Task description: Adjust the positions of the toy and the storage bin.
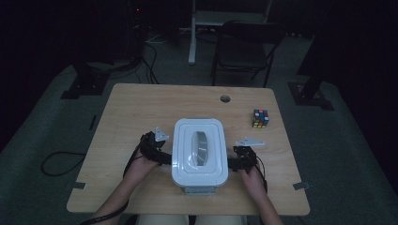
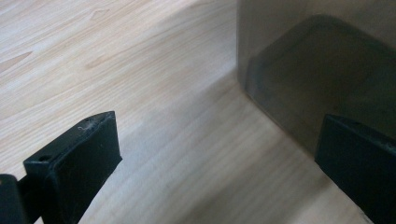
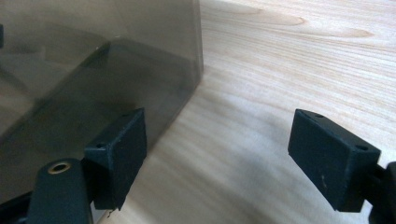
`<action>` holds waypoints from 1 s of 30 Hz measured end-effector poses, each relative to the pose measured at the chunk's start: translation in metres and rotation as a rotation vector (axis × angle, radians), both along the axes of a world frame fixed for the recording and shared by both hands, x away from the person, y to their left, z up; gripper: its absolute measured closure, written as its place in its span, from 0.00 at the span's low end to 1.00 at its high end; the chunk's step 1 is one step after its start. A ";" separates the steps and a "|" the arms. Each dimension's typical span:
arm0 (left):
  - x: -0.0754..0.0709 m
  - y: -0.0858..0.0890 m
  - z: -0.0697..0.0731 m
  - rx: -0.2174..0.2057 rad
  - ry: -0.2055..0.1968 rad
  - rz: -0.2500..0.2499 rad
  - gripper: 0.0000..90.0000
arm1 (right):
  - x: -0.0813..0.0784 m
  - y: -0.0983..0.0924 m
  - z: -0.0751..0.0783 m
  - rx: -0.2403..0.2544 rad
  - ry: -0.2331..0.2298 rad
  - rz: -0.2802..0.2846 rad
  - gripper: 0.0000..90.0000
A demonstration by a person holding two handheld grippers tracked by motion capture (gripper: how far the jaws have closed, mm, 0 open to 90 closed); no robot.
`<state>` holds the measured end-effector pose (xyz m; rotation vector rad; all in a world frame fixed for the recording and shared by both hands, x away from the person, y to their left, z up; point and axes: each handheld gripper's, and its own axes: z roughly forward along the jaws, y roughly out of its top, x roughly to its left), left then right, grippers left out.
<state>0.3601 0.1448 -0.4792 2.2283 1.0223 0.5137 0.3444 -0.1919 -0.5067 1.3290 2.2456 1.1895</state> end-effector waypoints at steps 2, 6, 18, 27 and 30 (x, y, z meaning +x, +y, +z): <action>-0.006 -0.001 0.001 0.016 -0.009 -0.001 0.01 | -0.003 0.000 0.000 -0.003 -0.003 0.001 0.22; -0.014 0.002 0.001 -0.003 0.005 -0.016 0.01 | -0.009 0.000 0.000 0.000 0.001 0.006 0.22; -0.011 0.044 -0.018 -0.137 0.040 -0.012 0.01 | -0.001 -0.050 0.006 -0.031 -0.089 -0.165 0.13; -0.025 0.074 -0.022 -0.182 0.088 0.038 0.01 | 0.035 -0.101 0.021 0.029 -0.108 -0.324 0.13; -0.033 0.080 -0.023 -0.152 0.082 0.024 0.01 | 0.051 -0.108 0.022 0.028 -0.095 -0.351 0.13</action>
